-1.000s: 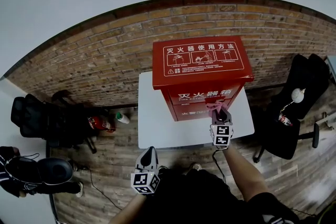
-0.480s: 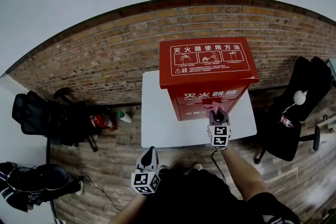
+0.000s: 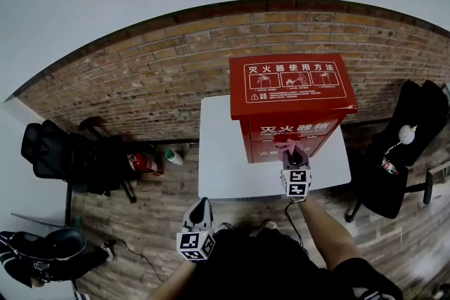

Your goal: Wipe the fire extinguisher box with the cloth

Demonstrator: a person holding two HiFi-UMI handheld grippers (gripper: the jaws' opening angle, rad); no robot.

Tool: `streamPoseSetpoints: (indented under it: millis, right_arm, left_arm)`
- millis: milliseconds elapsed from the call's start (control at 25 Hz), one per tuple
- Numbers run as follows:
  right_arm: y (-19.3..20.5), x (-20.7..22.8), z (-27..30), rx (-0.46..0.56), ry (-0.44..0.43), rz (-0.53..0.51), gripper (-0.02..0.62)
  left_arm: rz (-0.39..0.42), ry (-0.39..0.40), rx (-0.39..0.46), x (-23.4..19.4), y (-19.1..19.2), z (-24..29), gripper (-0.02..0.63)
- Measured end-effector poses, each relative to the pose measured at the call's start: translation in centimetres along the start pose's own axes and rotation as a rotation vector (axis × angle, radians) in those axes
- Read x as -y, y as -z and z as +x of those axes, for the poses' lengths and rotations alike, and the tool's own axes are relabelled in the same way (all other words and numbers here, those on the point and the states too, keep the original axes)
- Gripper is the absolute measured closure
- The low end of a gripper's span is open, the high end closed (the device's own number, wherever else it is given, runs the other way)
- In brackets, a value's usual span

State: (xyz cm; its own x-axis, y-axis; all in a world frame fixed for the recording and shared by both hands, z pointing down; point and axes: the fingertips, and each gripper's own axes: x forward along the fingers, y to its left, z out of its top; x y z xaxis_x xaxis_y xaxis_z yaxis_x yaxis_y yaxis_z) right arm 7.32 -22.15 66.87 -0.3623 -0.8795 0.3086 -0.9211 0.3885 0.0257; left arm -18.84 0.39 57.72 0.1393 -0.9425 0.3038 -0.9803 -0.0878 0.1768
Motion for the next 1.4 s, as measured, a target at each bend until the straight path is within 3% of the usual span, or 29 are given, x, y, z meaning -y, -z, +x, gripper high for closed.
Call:
streamPoseSetpoints:
  millis: [760, 1400]
  right_arm:
    - [-0.8, -5.0, 1.2, -0.032, 0.006, 0.013, 0.531]
    - [-1.1, -9.1, 2.3, -0.038, -0.018, 0.008, 0.531]
  left_arm:
    - [0.005, 0.023, 0.004, -5.0, -2.7, -0.4, 0.589]
    - [-0.008, 0.046, -0.019, -7.6, -2.5, -0.6, 0.589]
